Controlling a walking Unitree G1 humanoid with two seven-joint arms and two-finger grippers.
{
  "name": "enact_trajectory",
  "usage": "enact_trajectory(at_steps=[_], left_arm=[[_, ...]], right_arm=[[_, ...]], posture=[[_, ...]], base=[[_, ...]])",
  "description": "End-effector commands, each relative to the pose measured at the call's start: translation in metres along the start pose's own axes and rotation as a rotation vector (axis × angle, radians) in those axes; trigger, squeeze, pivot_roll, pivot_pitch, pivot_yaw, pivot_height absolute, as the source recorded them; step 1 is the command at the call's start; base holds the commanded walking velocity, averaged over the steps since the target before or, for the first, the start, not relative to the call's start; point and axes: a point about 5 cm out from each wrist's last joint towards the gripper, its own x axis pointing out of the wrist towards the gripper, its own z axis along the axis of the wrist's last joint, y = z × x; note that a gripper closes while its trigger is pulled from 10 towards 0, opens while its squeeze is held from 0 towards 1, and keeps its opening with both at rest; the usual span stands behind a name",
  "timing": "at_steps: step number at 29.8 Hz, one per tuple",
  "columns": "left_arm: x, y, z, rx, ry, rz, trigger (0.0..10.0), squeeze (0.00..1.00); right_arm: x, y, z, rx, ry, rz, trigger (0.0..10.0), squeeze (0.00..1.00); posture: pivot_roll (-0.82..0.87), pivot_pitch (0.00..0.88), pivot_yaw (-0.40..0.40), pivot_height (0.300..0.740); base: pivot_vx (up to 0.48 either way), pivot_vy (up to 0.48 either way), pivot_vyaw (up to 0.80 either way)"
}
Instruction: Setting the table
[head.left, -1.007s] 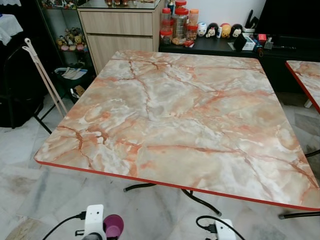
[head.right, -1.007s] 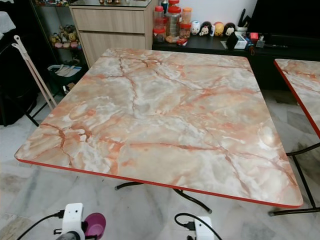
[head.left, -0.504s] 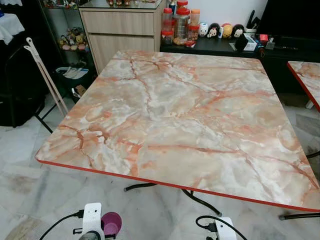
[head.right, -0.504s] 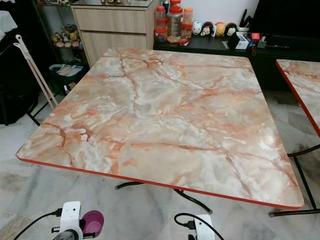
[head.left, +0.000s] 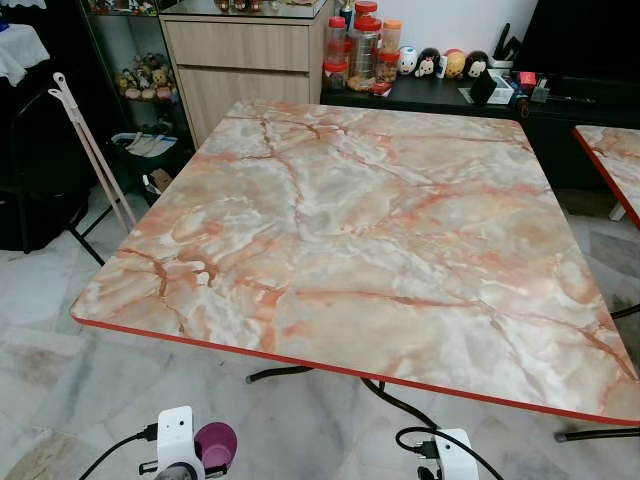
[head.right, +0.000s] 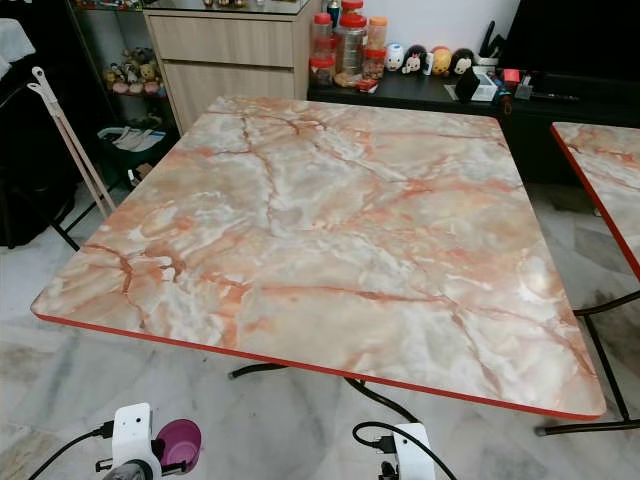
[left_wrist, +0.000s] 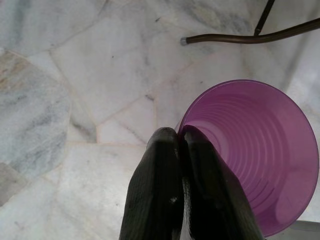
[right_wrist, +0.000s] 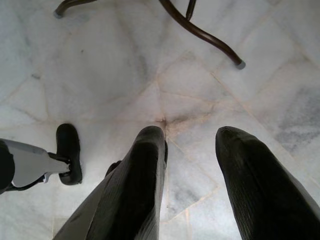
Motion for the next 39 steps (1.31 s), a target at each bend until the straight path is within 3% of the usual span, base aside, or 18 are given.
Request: enact_trajectory(at_steps=[1, 9, 39], left_arm=[[-0.001, 0.001, -0.004, -0.009, 0.016, 0.010, 10.0, 0.00], [-0.001, 0.004, -0.005, -0.001, 0.017, 0.011, 10.0, 0.00], [-0.001, 0.004, -0.003, 0.007, 0.014, 0.004, 10.0, 0.00]], right_arm=[[0.000, -0.004, 0.002, 0.015, -0.002, -0.018, 10.0, 0.00], [-0.001, -0.003, -0.007, -0.004, 0.034, -0.020, 10.0, 0.00], [-0.001, -0.003, -0.007, 0.023, 0.028, -0.041, 10.0, 0.00]], posture=[[-0.04, 0.000, -0.031, 0.740], [-0.03, 0.000, -0.032, 0.740], [-0.03, 0.000, -0.028, 0.740]], base=[[0.000, -0.371, 0.00], [0.000, -0.375, -0.67], [0.000, -0.358, 0.00]])
